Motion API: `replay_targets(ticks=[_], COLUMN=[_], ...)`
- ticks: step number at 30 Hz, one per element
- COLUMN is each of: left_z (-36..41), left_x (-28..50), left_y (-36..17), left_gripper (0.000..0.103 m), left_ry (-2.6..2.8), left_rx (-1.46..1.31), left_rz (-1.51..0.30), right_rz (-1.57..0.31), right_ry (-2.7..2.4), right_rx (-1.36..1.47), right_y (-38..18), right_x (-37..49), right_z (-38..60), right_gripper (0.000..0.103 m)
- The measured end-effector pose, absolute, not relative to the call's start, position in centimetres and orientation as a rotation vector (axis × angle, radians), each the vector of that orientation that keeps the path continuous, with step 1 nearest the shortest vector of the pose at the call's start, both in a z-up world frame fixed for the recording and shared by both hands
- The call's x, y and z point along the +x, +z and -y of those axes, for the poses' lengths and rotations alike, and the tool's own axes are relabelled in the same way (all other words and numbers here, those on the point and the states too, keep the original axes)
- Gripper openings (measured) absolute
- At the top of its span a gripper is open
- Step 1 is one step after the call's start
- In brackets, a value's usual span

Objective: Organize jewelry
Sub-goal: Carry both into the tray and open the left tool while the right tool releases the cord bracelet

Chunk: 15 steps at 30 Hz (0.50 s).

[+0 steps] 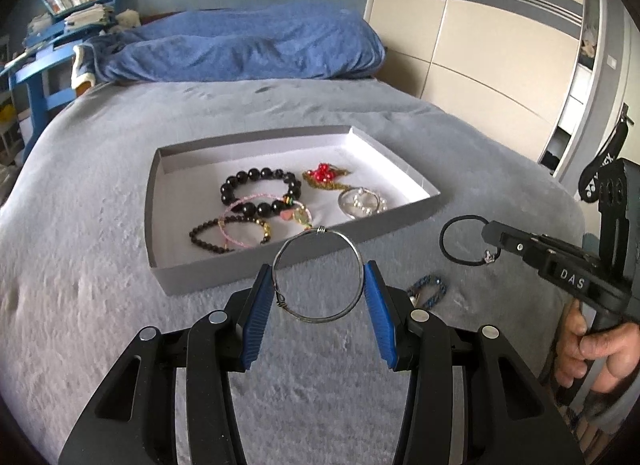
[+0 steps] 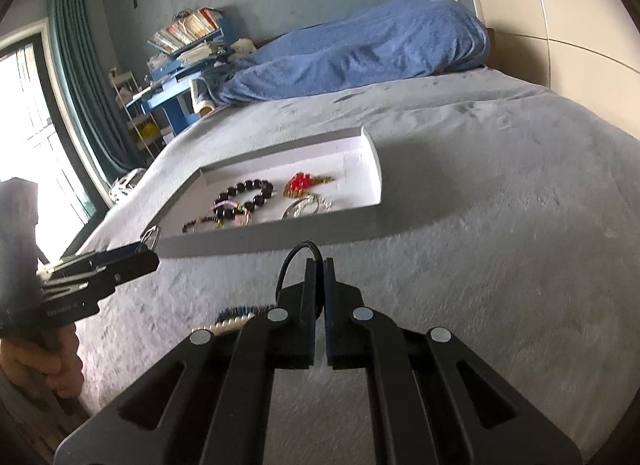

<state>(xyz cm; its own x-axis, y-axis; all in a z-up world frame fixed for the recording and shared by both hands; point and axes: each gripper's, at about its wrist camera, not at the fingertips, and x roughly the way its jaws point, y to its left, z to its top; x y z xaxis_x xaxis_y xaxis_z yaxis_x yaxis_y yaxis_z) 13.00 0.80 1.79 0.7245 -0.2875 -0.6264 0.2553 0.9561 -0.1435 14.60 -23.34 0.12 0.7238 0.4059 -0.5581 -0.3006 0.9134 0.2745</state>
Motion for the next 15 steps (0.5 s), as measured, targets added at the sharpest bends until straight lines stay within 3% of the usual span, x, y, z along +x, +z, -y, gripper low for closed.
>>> replay_targets(ticks=[15], left_z=[-2.4], left_x=[16.2], left_y=[2.5], left_gripper=[0.047], left_ry=[-0.264], left_rx=[-0.077], left_rz=[-0.659], right_rz=[-0.607], right_ry=[0.448], right_rx=[0.109], right_y=[2.6], right_x=[18.1], right_z=[21.7], right_gripper=[0.003])
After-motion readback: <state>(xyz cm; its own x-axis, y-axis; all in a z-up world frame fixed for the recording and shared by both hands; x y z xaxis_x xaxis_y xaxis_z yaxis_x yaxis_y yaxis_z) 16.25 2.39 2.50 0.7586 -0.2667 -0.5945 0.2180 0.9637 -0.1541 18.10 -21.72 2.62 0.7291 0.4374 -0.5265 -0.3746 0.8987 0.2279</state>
